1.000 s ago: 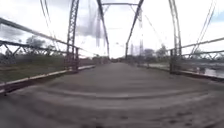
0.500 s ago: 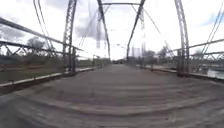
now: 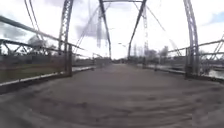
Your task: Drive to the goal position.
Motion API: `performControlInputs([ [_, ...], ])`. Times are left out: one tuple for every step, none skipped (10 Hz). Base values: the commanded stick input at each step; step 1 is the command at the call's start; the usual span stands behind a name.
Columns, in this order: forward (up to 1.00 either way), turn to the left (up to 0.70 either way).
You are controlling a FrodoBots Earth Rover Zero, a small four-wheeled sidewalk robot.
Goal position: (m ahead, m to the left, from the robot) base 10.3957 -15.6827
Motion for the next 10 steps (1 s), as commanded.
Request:
performControlInputs([
  [1.0,0.0],
  [1.0,0.0],
  [1.0,0.0],
  [1.0,0.0],
  [1.0,0.0],
  [1.0,0.0],
  [1.0,0.0],
  [1.0,0.0],
  [1.0,0.0],
  [1.0,0.0],
])
